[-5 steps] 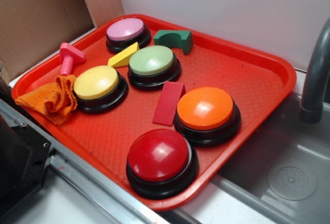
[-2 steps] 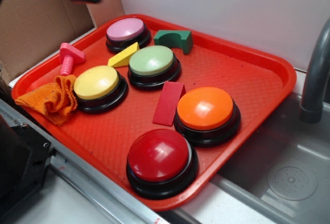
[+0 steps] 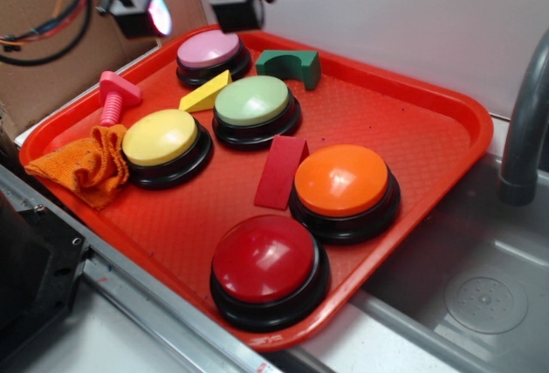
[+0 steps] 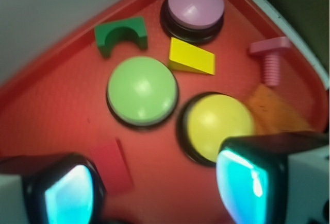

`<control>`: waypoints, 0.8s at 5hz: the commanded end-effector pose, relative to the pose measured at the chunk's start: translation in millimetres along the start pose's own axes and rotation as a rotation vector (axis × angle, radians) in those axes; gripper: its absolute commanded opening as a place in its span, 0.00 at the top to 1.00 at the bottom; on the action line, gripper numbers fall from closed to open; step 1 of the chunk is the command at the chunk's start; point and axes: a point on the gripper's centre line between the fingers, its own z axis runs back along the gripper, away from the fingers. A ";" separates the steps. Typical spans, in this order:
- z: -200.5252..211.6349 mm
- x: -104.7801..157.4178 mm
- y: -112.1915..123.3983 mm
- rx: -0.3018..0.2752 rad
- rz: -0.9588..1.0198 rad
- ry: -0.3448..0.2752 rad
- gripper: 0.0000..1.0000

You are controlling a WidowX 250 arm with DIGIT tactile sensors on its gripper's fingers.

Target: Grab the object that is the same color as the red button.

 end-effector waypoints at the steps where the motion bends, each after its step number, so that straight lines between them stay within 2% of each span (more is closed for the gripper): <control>1: -42.1 7.4 -21.8 -0.024 0.091 0.001 0.00; 4: -89.7 -11.3 -33.6 -0.024 0.113 0.075 0.00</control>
